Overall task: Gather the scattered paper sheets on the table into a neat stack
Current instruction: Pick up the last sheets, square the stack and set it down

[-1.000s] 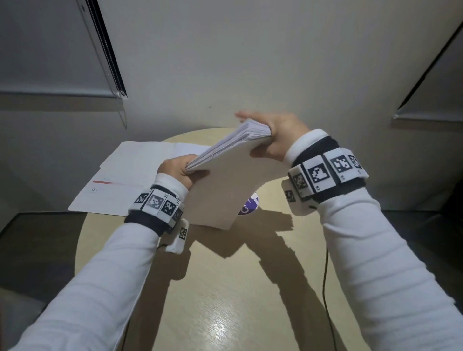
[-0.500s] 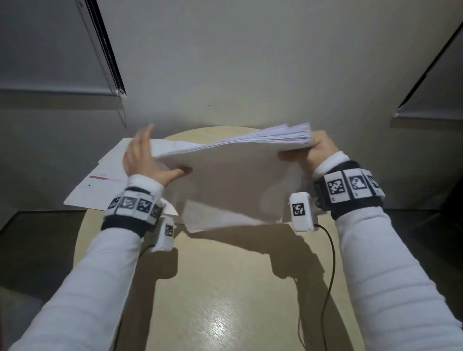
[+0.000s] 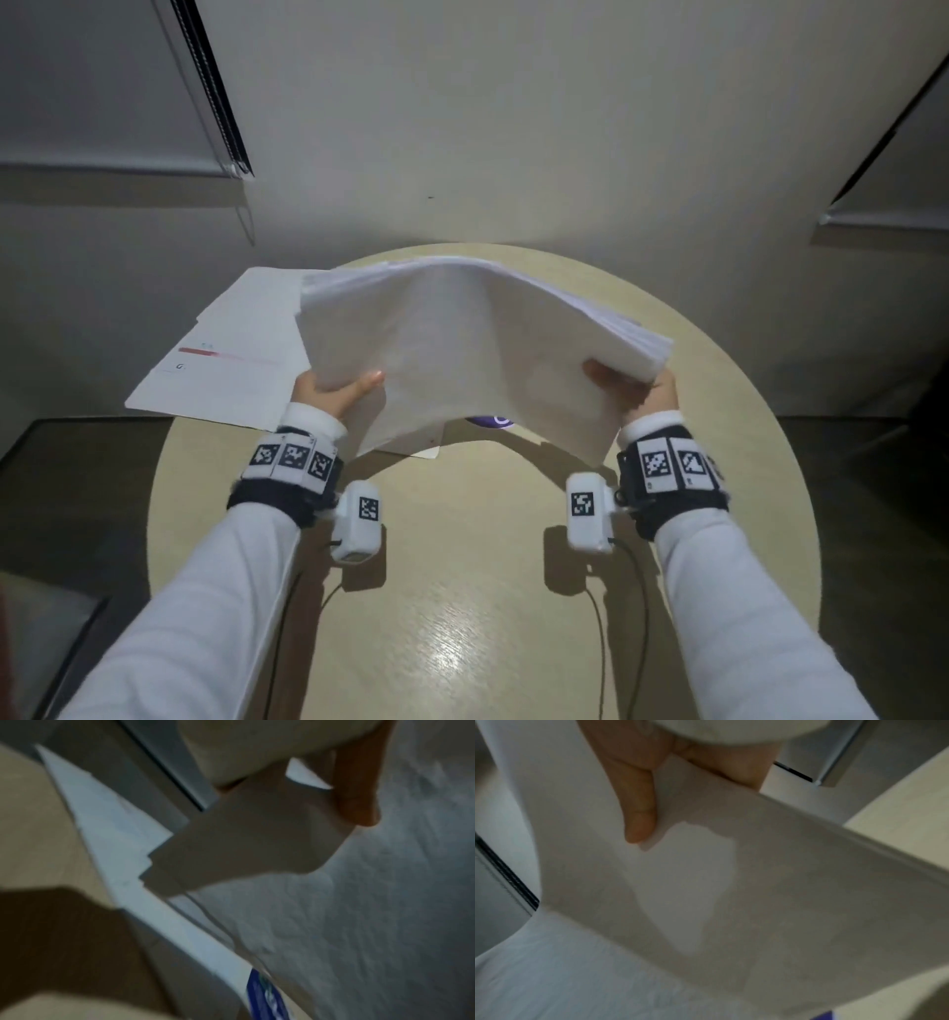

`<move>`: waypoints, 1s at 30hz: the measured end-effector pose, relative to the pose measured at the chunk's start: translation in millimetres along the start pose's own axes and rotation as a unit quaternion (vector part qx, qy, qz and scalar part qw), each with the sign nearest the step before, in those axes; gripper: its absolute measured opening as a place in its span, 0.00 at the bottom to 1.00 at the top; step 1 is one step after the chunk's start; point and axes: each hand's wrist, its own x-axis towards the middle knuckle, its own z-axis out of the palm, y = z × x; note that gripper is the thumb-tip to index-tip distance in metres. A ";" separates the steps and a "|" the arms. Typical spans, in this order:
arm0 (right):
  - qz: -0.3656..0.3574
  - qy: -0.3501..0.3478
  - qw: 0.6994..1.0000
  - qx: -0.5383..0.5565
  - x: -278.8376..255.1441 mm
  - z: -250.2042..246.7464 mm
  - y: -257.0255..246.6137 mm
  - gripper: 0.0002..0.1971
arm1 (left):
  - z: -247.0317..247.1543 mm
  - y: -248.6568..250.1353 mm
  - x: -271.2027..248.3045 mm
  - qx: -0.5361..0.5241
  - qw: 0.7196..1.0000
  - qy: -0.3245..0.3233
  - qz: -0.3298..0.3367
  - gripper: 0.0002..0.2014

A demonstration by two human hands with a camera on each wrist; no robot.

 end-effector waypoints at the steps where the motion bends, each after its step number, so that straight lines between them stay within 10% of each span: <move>1: 0.016 0.013 0.999 -0.024 -3.3 -2.8 9.7 0.13 | 2.2 -9.2 -2.8 0.002 1.000 0.002 -0.013 0.24; 7: 0.151 0.018 0.984 -0.091 -17.4 -10.2 70.2 0.21 | 10.1 -51.4 -20.5 -0.034 0.993 0.011 -0.115 0.28; 13: 0.064 0.022 0.994 -0.085 -15.4 -14.2 61.2 0.16 | 9.9 -37.4 -20.7 -0.053 0.991 0.044 -0.117 0.31; 30: 0.183 0.063 0.971 -0.142 4.6 -15.0 82.7 0.24 | 6.3 -49.3 -15.0 -0.020 0.993 0.003 -0.116 0.28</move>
